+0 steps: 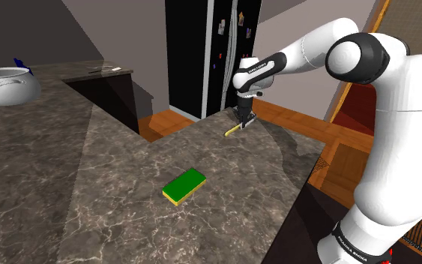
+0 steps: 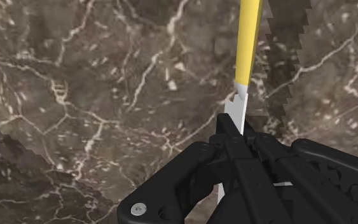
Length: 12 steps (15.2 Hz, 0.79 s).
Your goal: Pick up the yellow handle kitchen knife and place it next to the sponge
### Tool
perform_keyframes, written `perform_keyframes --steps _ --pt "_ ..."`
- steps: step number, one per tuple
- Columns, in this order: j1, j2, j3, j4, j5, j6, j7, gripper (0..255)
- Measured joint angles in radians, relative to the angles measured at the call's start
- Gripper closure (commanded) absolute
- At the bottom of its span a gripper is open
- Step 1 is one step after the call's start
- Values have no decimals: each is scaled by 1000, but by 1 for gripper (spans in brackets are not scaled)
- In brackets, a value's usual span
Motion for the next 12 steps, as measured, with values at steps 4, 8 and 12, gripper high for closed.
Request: perform_keyframes --steps 4,8,12 --pt "-1 -6 0 7 1 -13 -2 255" --pt "-1 -29 0 27 2 -56 -4 255" --pt "0 -51 1 52 3 -102 -5 255"
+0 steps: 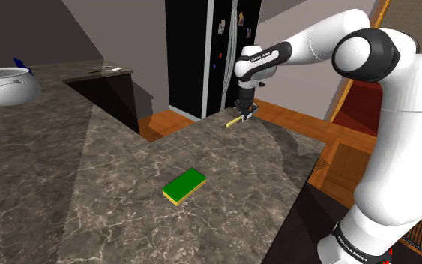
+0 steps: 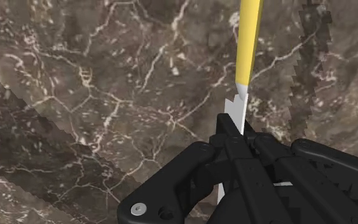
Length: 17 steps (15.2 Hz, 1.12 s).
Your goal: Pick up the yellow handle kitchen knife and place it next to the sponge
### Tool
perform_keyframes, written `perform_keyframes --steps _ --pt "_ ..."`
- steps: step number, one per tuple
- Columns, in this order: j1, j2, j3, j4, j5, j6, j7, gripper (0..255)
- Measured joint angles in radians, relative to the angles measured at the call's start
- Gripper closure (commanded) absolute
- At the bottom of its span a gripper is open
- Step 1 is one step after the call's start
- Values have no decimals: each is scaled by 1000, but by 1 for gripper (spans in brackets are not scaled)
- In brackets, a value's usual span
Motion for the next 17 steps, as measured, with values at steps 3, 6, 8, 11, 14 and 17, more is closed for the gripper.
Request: perform_keyframes --steps 3,6,8,11,14,17 --pt "0 -13 0 19 1 -33 -1 255" --pt "-1 -25 0 43 2 -68 -5 255" --pt "0 -32 1 60 2 -92 -4 255" --pt "1 -47 1 83 3 -130 -5 255" --pt "11 -84 7 53 4 -138 10 255" --pt "38 -149 25 -35 6 -116 55 255"
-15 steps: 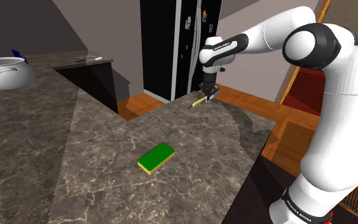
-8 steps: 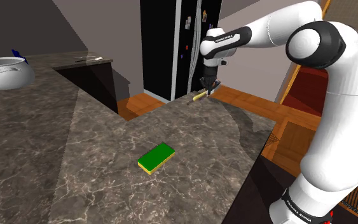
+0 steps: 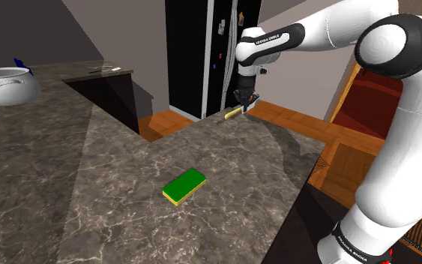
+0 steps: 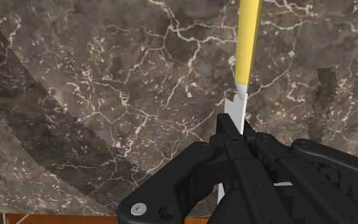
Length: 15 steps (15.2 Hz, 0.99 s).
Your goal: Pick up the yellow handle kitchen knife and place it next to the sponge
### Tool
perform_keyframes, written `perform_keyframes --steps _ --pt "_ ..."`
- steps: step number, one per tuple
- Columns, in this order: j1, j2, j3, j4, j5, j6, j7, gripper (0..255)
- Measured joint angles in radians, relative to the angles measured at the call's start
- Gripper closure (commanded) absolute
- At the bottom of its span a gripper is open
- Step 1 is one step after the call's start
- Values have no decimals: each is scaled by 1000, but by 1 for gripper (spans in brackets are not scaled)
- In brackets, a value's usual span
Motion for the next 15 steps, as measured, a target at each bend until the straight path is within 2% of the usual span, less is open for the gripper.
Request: perform_keyframes --steps 6,15 --pt "60 -155 49 -200 13 41 106 255" --pt "154 -314 146 -388 57 69 277 255"
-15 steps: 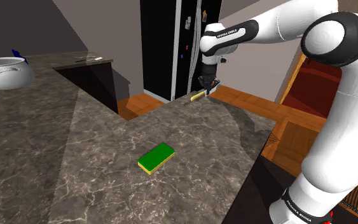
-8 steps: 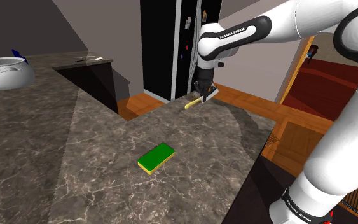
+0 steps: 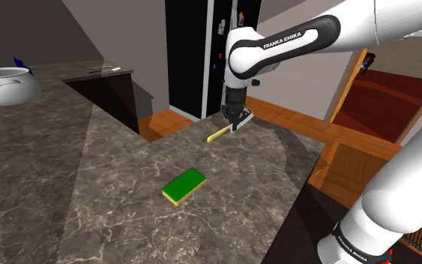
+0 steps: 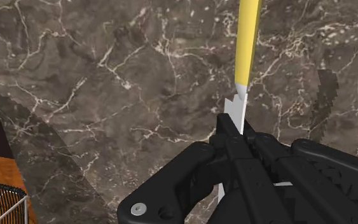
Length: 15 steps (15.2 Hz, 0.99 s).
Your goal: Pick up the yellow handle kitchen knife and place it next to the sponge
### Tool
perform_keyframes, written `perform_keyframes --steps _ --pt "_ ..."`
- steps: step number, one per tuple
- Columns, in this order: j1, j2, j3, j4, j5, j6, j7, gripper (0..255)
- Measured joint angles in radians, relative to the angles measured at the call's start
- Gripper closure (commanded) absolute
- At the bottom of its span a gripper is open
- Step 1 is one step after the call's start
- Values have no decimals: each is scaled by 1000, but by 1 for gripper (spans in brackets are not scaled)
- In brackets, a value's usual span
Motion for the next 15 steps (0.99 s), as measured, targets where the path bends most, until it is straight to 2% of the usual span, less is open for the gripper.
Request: perform_keyframes --steps 8,15 --pt "86 -95 99 -95 56 5 157 255" --pt "166 -117 203 -114 103 10 316 255"
